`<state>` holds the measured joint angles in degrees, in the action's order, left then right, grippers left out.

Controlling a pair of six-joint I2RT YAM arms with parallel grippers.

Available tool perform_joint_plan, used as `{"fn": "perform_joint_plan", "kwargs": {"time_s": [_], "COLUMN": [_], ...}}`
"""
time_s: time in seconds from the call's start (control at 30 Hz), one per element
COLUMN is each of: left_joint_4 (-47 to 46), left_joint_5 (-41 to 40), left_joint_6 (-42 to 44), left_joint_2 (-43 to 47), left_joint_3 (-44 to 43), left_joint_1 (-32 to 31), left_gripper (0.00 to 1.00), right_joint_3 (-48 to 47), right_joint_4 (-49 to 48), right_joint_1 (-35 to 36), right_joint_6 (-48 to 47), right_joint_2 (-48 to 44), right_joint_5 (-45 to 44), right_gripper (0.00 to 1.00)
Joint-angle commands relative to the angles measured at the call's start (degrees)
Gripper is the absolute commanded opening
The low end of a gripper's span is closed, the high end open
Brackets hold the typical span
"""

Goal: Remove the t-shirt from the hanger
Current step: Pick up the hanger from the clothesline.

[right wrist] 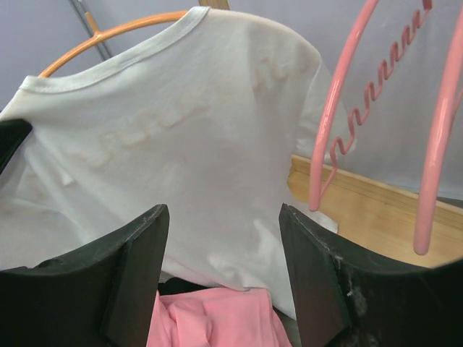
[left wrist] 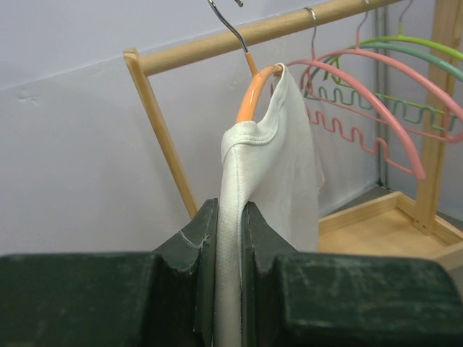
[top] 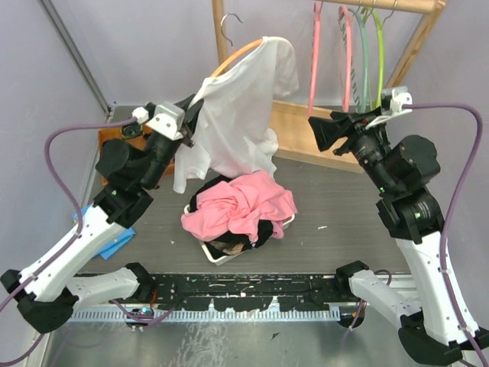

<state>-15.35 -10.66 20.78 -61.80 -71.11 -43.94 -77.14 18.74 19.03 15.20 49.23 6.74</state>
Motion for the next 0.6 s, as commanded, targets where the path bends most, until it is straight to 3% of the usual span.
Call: {"fn": "perform_joint_plan", "kwargs": {"time_s": [0.0,0.33,0.57], "left_joint_4": [0.5,5.3,6.4], "left_joint_5": [3.9,10.9,11.6], "left_joint_6": [-7.3,-15.8,-18.0], "left_joint_2": [7.4,16.7,18.5], "left_joint_3": [3.8,9.8,10.6], "left_joint_1": [-0.8,-1.6,-2.1], "left_gripper": [0.0,0.0,0.0], "right_joint_3": [-1.9,-2.0,-2.5], "right_joint_4": [-6.8,-11.3,-12.4], "right_joint_1": [0.3,2.0,8.8], "right_joint_6": [2.0,3.6,1.6], "right_joint_2": [2.8,7.2,10.5], "right_joint_5": [3.8,5.7,-0.2], "right_gripper": [0.68,0.63,0.6]}}
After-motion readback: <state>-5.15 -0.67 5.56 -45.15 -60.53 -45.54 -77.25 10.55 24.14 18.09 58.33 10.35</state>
